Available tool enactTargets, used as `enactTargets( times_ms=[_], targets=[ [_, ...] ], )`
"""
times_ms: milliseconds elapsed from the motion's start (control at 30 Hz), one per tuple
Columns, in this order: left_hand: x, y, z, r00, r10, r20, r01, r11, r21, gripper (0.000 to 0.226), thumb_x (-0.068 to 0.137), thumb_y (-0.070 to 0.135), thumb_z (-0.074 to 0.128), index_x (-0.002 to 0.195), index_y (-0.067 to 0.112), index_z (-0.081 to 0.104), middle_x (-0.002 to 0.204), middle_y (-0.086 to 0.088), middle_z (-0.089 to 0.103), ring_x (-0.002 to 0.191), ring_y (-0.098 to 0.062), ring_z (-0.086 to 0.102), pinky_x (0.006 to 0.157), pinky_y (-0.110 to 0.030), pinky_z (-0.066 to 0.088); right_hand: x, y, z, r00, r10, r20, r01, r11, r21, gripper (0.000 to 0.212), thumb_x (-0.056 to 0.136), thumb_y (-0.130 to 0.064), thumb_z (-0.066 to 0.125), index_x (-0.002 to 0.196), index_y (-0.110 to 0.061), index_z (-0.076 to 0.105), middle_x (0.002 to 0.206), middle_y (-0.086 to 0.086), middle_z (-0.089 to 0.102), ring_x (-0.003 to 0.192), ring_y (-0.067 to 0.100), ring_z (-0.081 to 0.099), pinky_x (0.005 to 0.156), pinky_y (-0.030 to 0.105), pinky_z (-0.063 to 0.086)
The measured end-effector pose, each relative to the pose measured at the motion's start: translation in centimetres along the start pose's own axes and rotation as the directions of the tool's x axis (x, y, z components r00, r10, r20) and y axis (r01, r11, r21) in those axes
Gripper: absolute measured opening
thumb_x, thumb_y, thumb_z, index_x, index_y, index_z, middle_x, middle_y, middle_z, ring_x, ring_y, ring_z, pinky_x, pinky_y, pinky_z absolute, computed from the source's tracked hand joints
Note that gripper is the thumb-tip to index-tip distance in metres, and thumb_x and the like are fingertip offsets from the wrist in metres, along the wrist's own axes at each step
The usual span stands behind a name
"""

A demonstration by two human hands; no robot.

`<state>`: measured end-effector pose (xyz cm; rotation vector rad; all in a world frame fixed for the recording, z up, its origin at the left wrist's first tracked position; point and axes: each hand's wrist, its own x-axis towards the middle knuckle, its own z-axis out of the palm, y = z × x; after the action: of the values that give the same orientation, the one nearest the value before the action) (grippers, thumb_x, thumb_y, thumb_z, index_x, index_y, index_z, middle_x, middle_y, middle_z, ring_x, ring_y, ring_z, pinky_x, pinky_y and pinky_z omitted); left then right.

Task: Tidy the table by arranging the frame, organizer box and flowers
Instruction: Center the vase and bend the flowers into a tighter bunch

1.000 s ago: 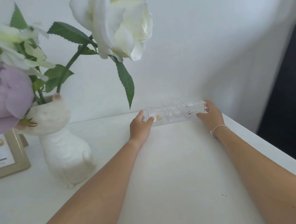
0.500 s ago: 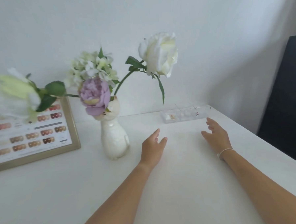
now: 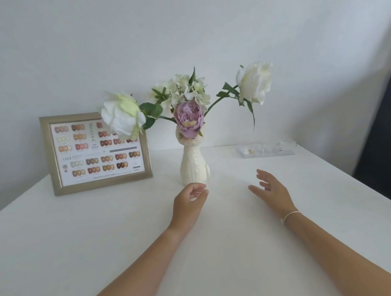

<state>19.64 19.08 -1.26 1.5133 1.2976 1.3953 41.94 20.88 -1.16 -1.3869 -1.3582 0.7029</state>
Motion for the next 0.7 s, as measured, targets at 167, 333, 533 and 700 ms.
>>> enactTargets(
  times_ms=[167, 333, 533, 700],
  targets=[
    [0.9, -0.7, -4.1, 0.993, -0.011, -0.118, 0.007, 0.999, -0.033, 0.015, 0.085, 0.015, 0.061, 0.099, 0.018, 0.062, 0.099, 0.007, 0.064, 0.088, -0.011, 0.059, 0.077, -0.007, 0.044, -0.5, -2.1, 5.0, 0.997, 0.011, 0.078, -0.019, 0.994, 0.104, 0.058, 0.076, -0.029, 0.071, 0.128, -0.032, 0.044, 0.128, -0.007, 0.050, 0.110, 0.015, 0.050, 0.087, 0.025, 0.037],
    [3.1, -1.2, -5.4, 0.994, -0.088, -0.066, 0.083, 0.994, -0.066, 0.038, 0.086, 0.019, 0.060, 0.123, 0.024, 0.052, 0.126, 0.003, 0.053, 0.109, -0.017, 0.056, 0.099, -0.039, 0.045, 0.6, -3.1, 9.0, 0.990, -0.016, 0.142, -0.005, 0.989, 0.147, 0.068, 0.076, -0.029, 0.071, 0.134, -0.032, 0.037, 0.139, -0.005, 0.043, 0.114, 0.013, 0.046, 0.090, 0.025, 0.037],
    [5.6, -1.4, -4.6, 0.991, -0.126, 0.038, 0.129, 0.989, -0.072, 0.055, 0.086, 0.028, 0.060, 0.137, 0.031, 0.040, 0.141, 0.003, 0.041, 0.125, -0.018, 0.047, 0.107, -0.044, 0.039, 2.6, -3.2, 11.1, 0.990, -0.033, 0.137, 0.008, 0.984, 0.178, 0.071, 0.077, -0.032, 0.070, 0.137, -0.034, 0.032, 0.141, -0.007, 0.040, 0.114, 0.012, 0.045, 0.088, 0.024, 0.036],
    [7.0, -1.5, -4.1, 0.991, -0.105, 0.087, 0.113, 0.989, -0.092, 0.052, 0.087, 0.025, 0.059, 0.136, 0.032, 0.042, 0.131, 0.013, 0.047, 0.120, -0.013, 0.053, 0.106, -0.042, 0.041, 3.9, -2.8, 11.2, 0.987, -0.041, 0.154, 0.011, 0.981, 0.193, 0.061, 0.075, -0.036, 0.070, 0.128, -0.039, 0.040, 0.129, -0.009, 0.047, 0.113, 0.014, 0.052, 0.086, 0.024, 0.038]
  ],
)
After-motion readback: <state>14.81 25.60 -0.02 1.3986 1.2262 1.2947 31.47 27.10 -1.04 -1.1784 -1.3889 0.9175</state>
